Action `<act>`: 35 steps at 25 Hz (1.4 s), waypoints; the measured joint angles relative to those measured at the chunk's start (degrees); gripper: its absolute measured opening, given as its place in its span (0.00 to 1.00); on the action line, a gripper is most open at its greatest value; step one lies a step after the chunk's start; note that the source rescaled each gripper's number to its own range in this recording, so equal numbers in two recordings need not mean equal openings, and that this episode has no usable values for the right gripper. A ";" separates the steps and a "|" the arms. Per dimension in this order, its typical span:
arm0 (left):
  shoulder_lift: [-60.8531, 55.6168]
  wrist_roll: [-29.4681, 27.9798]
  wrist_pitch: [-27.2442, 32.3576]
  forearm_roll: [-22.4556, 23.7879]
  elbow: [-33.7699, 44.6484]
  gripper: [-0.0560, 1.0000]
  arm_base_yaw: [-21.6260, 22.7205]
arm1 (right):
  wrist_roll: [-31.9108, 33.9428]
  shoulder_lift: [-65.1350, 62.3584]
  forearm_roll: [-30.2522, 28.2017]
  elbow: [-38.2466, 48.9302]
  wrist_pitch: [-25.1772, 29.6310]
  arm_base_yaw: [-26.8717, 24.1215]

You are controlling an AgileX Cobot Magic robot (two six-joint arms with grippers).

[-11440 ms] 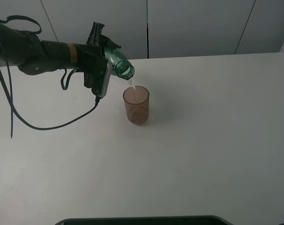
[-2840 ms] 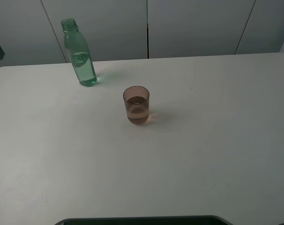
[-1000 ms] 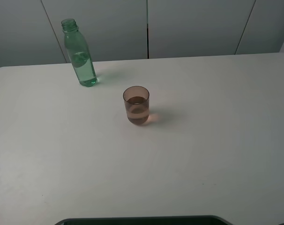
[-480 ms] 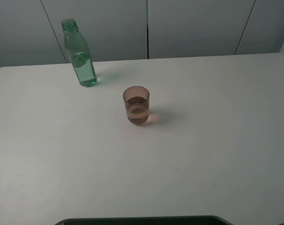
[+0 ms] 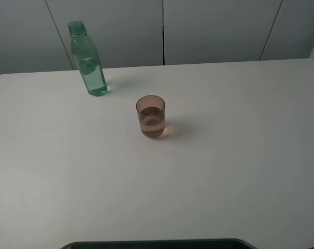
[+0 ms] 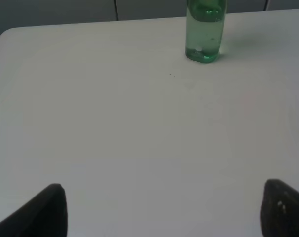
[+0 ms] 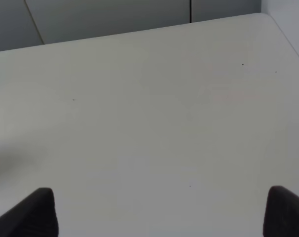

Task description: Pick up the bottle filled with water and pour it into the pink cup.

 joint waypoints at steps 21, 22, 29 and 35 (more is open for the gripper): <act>0.00 -4.15 0.00 3.28 0.00 1.00 0.00 | 0.00 0.00 0.00 0.00 0.00 0.00; 0.00 -4.15 0.00 3.28 0.00 1.00 0.00 | 0.00 0.00 0.00 0.00 0.00 0.00; 0.00 -4.15 0.00 3.28 0.00 1.00 0.00 | 0.00 0.00 0.00 0.00 0.00 0.00; 0.00 -4.15 0.00 3.28 0.00 1.00 0.00 | 0.00 0.00 0.00 0.00 0.00 0.00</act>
